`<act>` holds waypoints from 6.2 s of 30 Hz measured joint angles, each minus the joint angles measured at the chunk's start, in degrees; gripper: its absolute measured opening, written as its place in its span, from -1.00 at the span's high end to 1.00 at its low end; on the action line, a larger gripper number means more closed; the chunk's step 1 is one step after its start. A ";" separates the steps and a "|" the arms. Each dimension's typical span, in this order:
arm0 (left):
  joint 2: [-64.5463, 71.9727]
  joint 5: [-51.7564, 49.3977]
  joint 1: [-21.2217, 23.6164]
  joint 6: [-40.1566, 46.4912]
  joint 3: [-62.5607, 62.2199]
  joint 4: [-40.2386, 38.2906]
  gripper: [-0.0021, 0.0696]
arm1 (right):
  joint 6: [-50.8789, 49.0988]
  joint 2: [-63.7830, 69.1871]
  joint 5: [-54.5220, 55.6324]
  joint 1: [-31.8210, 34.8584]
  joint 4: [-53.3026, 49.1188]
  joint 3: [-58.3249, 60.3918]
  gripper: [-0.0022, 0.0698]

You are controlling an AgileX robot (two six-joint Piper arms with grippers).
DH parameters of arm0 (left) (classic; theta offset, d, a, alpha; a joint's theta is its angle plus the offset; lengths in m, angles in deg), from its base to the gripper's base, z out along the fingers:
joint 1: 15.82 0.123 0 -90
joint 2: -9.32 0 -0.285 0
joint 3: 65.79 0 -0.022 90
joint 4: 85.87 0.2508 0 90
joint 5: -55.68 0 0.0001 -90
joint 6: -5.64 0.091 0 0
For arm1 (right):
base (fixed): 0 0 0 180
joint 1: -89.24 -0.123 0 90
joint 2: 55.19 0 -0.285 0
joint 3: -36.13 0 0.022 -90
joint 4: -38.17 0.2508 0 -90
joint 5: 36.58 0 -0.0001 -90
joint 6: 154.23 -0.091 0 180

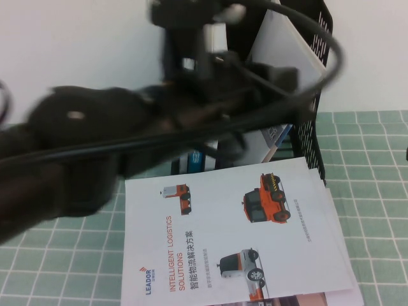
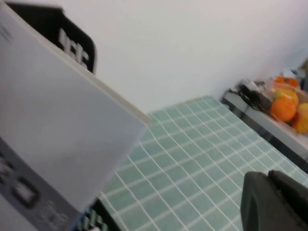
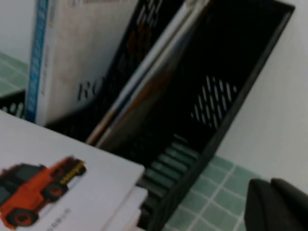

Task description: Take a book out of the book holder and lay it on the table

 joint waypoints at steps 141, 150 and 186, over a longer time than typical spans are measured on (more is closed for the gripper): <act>-3.78 -53.66 -9.56 -60.55 -41.92 63.82 0.95 | -7.23 8.36 0.49 -33.05 -36.36 -16.68 0.92; -3.54 -50.38 -9.66 -59.62 -41.92 64.14 0.95 | 9.71 16.15 -2.09 -36.38 -22.43 -16.68 0.92; -37.26 -27.30 -9.66 -109.09 10.34 123.11 0.95 | 18.47 12.43 -49.96 -29.82 14.04 -25.05 0.91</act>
